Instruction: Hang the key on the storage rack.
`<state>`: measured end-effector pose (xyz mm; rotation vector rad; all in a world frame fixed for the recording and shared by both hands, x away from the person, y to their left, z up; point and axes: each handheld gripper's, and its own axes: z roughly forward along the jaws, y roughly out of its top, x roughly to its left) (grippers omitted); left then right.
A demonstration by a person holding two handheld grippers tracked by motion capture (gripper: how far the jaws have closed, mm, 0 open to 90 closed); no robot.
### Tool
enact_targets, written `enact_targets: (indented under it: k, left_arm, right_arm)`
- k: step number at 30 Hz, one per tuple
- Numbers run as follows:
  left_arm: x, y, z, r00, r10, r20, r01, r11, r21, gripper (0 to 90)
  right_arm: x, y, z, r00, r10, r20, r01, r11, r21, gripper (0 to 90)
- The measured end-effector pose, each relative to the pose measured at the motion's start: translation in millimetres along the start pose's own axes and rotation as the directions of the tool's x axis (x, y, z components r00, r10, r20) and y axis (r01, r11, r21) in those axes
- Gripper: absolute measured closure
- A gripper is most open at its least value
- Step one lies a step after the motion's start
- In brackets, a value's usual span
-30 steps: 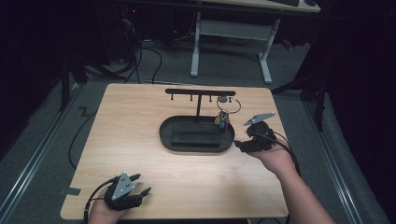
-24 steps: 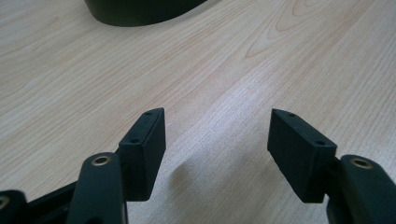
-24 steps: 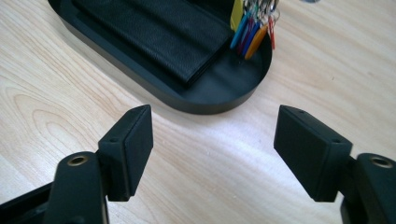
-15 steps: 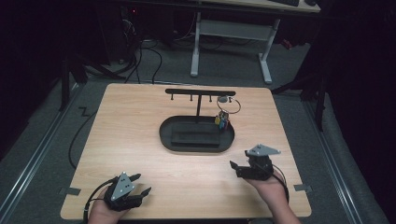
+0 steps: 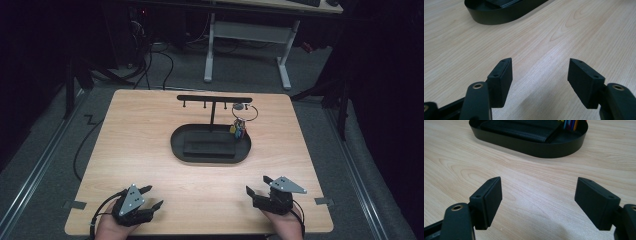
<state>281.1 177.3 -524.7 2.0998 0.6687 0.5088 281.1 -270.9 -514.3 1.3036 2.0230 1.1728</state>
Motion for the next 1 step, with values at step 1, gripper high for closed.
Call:
enact_targets:
  k: [1]
  left_arm:
    - [-0.1, -0.1, -0.9, 1.0000, 0.003, -0.003, -0.003, 1.0000, 0.000, 37.1]
  right_arm:
    - [0.4, 0.1, 0.0, 1.0000, 0.003, -0.002, -0.003, 1.000, -0.005, 22.8]
